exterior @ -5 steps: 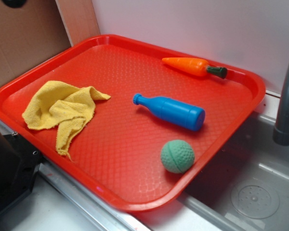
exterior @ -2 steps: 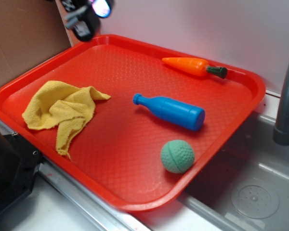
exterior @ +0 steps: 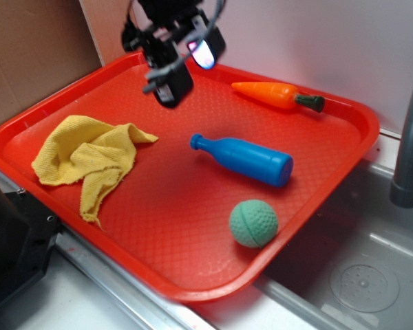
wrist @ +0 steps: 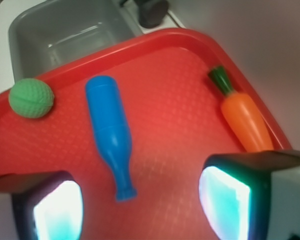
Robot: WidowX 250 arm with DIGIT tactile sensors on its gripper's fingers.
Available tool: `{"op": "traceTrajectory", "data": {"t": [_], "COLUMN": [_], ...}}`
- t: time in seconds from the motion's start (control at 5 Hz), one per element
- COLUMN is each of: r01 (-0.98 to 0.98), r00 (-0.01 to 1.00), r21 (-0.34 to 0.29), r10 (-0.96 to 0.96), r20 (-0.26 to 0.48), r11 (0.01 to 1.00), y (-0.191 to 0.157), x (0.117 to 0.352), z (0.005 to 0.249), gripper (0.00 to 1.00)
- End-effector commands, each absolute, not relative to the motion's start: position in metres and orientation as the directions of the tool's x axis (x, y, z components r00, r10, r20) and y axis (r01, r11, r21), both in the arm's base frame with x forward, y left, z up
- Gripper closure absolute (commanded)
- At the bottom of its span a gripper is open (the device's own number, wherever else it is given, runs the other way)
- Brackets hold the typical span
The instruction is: Grab the blue bottle.
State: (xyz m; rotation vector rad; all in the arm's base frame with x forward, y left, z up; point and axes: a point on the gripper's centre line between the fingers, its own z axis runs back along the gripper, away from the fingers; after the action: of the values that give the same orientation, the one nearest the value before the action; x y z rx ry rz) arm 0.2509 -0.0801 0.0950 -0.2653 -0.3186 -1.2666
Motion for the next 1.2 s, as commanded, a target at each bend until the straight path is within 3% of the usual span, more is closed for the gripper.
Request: {"op": "traceTrajectory", "data": {"t": [0.0,0.4,0.6,0.8,1.0], "r01": [0.991,0.984,0.98,0.976,0.947], "r00": [0.113,0.18,0.197,0.215,0.318], "r21": [0.023,-0.049,-0.034,-0.029,-0.041], "r10": [-0.932,-0.949,-0.953,-0.946,-0.913], "r20": [0.346,0.259,0.231,0.243,0.254], "r11": [0.128,0.173,0.195,0.214,0.319], "y": [-0.119,-0.14,-0.142,-0.139,-0.124], "x": [0.235,0.233,0.231,0.227,0.227], "z": [0.066,0.03,0.028,0.034,0.053], "gripper": [0.0,0.0,1.0,1.0,1.0]}}
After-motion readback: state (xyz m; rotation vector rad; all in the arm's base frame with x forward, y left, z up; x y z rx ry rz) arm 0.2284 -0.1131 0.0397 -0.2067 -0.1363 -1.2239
